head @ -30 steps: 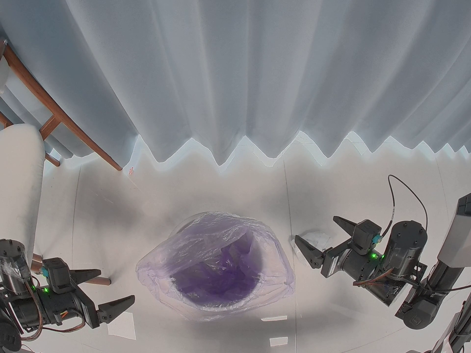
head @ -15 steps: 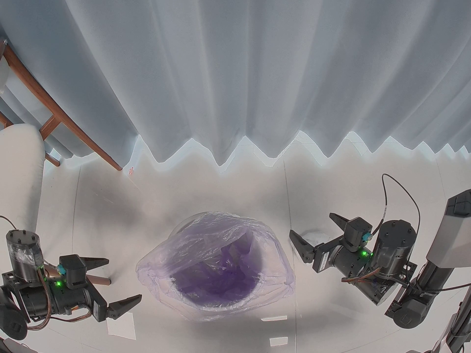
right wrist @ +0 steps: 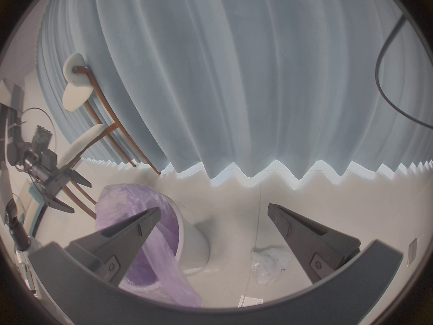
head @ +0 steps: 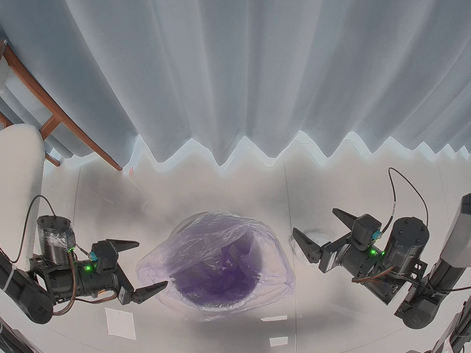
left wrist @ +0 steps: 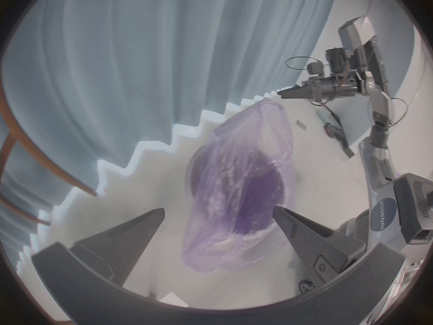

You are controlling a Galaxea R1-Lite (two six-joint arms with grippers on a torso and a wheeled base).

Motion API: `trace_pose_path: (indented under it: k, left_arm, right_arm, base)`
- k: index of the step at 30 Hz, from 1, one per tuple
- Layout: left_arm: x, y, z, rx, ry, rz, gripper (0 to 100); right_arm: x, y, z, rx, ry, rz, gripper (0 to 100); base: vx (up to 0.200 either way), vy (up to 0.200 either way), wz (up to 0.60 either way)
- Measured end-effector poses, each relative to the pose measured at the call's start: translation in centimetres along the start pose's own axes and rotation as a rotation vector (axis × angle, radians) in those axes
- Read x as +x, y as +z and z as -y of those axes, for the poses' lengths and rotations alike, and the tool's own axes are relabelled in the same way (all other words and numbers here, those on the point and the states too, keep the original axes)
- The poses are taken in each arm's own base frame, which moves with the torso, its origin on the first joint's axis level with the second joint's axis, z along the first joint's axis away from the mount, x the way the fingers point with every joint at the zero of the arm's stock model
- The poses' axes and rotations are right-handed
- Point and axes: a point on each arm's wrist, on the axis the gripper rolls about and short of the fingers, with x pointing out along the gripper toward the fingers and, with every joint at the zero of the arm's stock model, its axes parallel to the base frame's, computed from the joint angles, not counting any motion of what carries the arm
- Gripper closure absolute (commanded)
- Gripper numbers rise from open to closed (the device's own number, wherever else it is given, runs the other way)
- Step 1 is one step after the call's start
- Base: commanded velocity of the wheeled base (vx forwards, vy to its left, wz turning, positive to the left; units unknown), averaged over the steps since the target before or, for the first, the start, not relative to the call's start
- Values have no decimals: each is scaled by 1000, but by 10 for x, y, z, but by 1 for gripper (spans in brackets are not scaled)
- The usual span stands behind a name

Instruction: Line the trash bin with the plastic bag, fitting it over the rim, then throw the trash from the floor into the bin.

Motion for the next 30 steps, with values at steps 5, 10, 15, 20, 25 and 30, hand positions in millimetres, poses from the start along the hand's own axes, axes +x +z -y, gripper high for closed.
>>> trace_pose_path:
  k: [5,10,15,20,25,30]
  left_arm:
    - [18,-2,-2,17,-54,13,0]
    - [37,7,-16,41,-44,55,0]
    - [51,11,-26,51,-35,72,0]
    - [62,12,-32,62,-37,82,0]
    - [69,15,-32,80,-49,113,0]
    - [72,16,-33,89,-58,146,0]
  right_arm:
    - [-23,-2,1,-66,173,-31,0]
    - [-41,-6,3,-105,241,-64,0]
    - [-39,-8,4,-110,236,-70,0]
    - [-31,-13,2,-113,239,-91,0]
    - [-20,-17,-3,-102,252,-97,0]
    - [-5,-19,-12,-86,274,-85,0]
  base:
    - [0,0,0]
    - [0,0,0]
    - [0,0,0]
    - [0,0,0]
    - [0,0,0]
    - [0,0,0]
